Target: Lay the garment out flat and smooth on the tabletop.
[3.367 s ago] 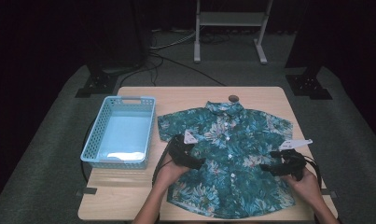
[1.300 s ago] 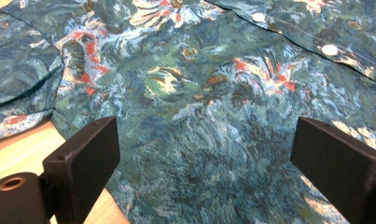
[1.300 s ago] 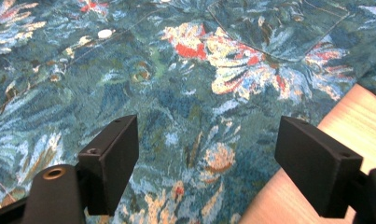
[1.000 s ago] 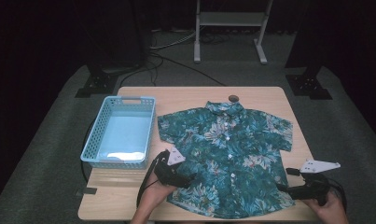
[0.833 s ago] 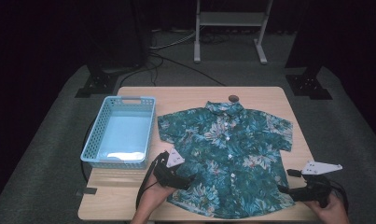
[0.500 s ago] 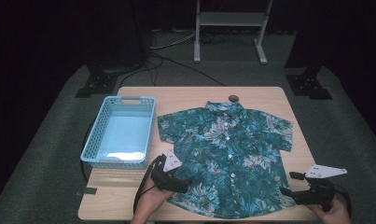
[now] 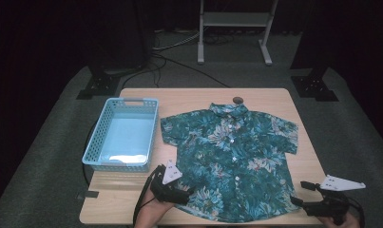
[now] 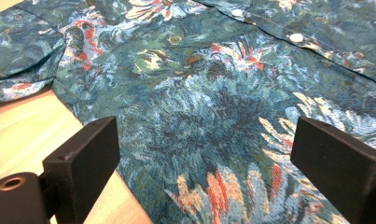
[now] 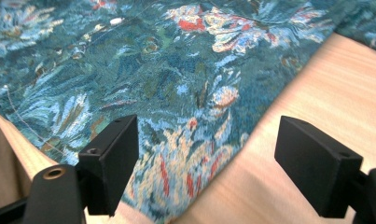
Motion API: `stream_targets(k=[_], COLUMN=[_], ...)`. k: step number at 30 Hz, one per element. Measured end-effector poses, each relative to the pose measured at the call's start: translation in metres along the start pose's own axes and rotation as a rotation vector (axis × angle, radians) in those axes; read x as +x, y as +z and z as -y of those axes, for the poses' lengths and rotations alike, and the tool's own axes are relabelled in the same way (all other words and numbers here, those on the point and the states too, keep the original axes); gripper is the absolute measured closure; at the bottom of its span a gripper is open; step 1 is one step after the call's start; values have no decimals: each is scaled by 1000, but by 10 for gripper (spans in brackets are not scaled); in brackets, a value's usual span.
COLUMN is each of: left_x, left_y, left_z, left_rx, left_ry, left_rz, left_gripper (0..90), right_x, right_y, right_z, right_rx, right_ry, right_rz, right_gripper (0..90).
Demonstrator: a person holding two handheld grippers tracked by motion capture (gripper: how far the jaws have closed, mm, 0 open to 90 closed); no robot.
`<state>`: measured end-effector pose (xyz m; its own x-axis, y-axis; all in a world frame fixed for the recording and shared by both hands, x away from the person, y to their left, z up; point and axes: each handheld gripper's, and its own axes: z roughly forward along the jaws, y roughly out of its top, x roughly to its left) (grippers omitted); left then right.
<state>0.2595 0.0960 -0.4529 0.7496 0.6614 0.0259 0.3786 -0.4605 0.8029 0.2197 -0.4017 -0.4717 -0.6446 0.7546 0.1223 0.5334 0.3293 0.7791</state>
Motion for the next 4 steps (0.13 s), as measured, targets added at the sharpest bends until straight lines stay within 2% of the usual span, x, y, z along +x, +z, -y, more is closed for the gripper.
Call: stream_targets(k=[4], left_x=[0], left_y=[-1], left_z=[5], left_rx=[5], left_ry=[-13], left_rz=[7], left_gripper=[75], right_x=[1], right_y=[-5], right_z=[9], right_rx=[-12], right_ry=[26], right_rz=[7], right_gripper=[209])
